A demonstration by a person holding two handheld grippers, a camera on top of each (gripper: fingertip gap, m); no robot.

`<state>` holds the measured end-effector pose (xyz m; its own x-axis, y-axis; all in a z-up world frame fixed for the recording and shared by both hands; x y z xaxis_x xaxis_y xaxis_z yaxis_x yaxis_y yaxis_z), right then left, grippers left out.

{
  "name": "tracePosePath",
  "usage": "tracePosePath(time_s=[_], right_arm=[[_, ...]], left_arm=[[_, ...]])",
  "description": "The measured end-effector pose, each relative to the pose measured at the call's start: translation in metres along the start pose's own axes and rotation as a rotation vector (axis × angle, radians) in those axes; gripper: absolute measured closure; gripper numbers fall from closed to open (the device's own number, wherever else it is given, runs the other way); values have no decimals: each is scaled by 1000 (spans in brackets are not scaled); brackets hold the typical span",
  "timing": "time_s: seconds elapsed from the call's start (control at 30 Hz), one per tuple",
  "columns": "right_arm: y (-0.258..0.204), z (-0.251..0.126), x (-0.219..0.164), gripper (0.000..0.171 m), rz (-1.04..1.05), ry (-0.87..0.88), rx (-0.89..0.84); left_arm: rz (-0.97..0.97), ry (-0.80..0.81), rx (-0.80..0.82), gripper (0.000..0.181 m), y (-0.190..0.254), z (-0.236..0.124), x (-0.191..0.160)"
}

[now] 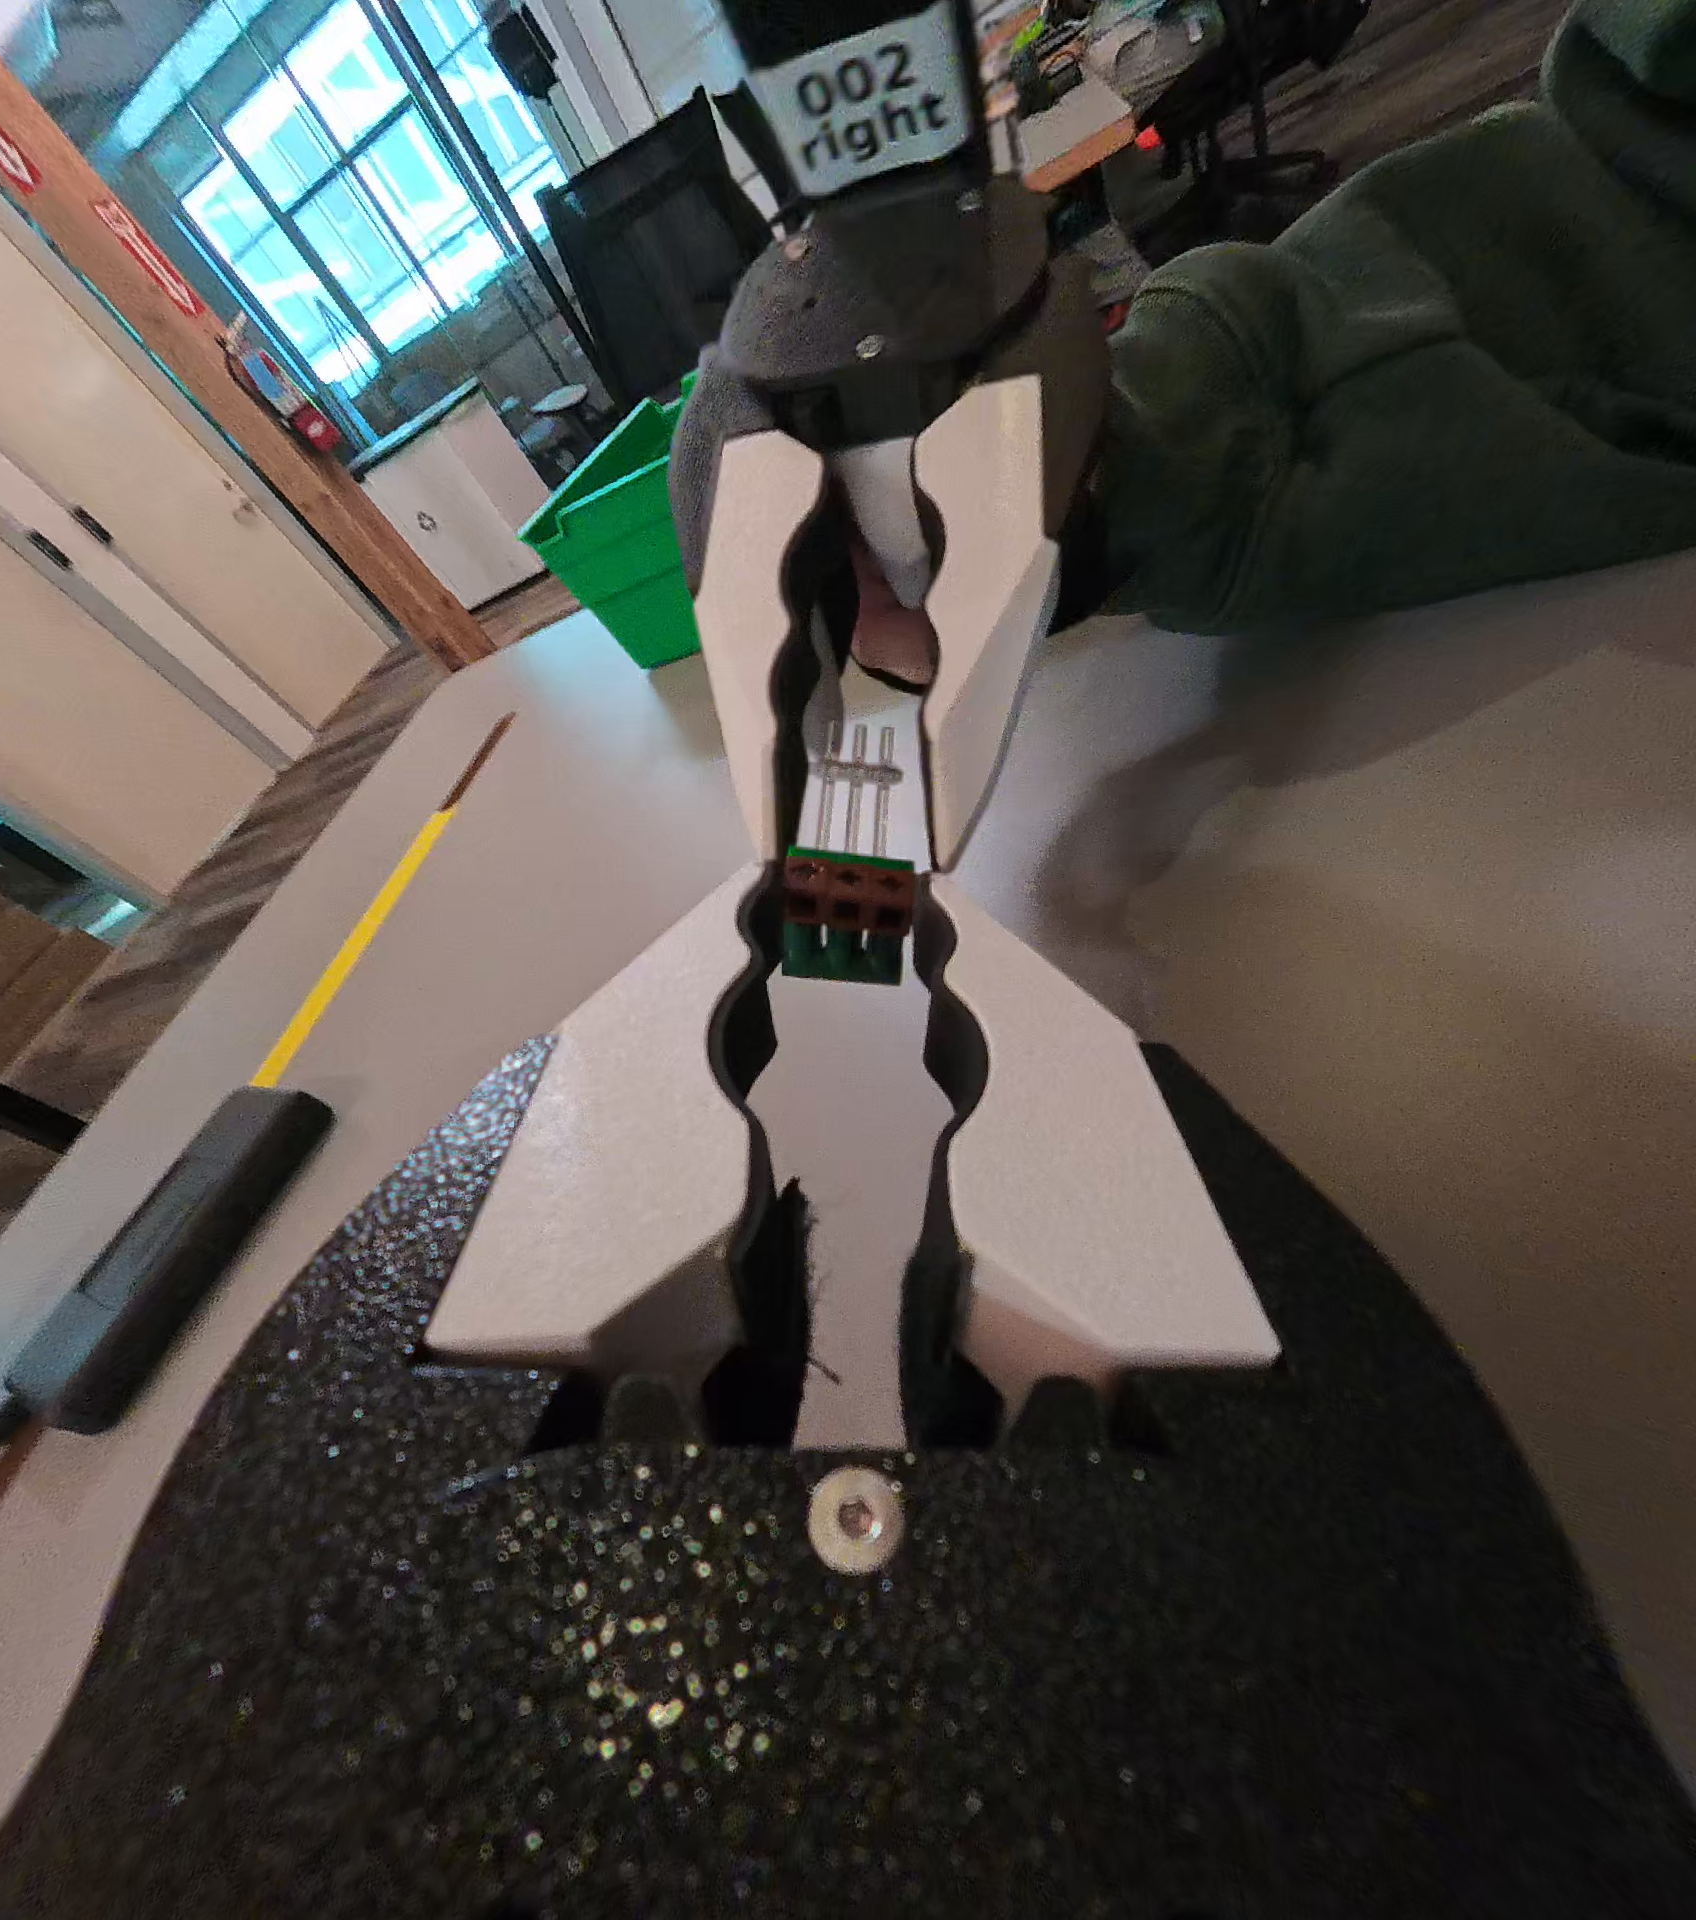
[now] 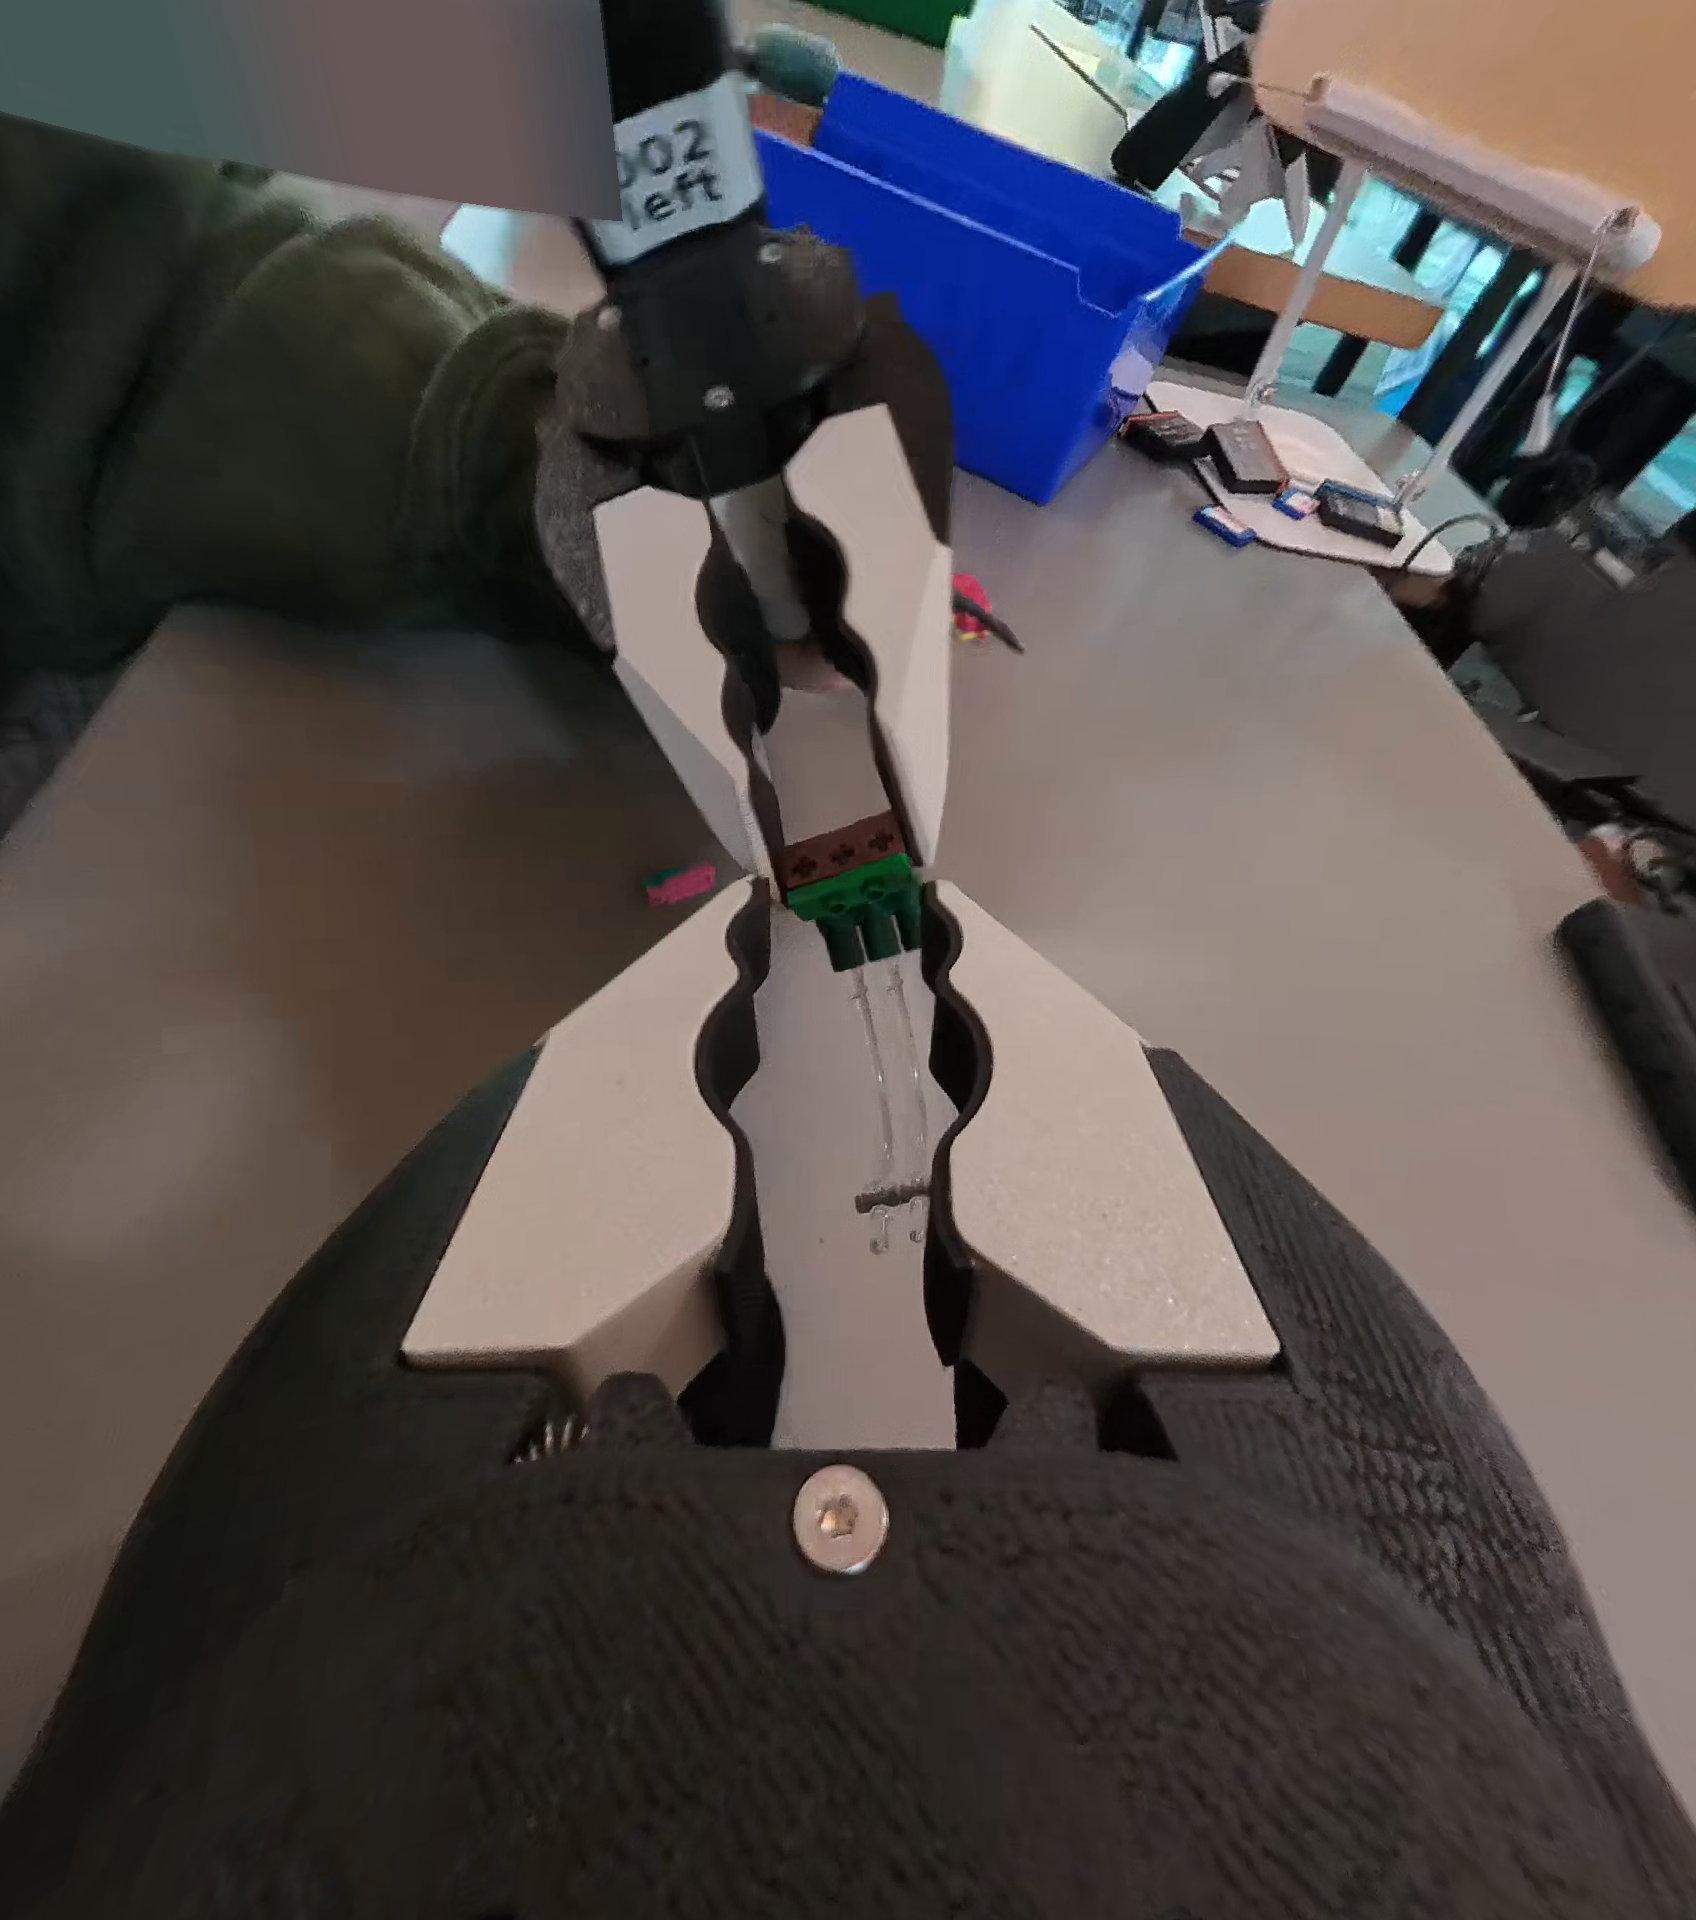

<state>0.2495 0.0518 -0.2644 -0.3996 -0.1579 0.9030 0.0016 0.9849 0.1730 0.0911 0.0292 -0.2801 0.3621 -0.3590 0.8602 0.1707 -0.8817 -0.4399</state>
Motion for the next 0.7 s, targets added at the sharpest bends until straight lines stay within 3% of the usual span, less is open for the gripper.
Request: tracePosePath(time_s=[0.23,0.37,0.47,0.53,0.6,0.7], right_arm=[[24,-11,-11,151,588,112,227],[25,-14,-3,147,425,145,69],[12,-15,7,146,291,139,117],[3,-21,16,159,211,262,203],[0,-25,21,165,141,330,138],[10,-8,8,159,270,127,62]], left_arm=[[308,-63,111,158,15,5,3],[335,-138,190,158,10,7,-1],[299,-159,215,159,6,7,-4],[260,-219,252,158,2,10,-9],[160,-254,284,158,-7,10,-15],[91,-224,330,158,-15,4,-15]])
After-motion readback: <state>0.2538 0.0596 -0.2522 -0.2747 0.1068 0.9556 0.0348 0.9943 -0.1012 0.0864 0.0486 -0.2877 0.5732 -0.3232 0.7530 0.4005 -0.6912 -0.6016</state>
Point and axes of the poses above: each gripper's, where its closed fingertips meet, z out along the fingers, x out of its top, y = z × x across the jaws, the point moved 9 cm from there along -z, back along the fingers, and after that the axes turned 3 degrees about -y, right-handed, at the moved point
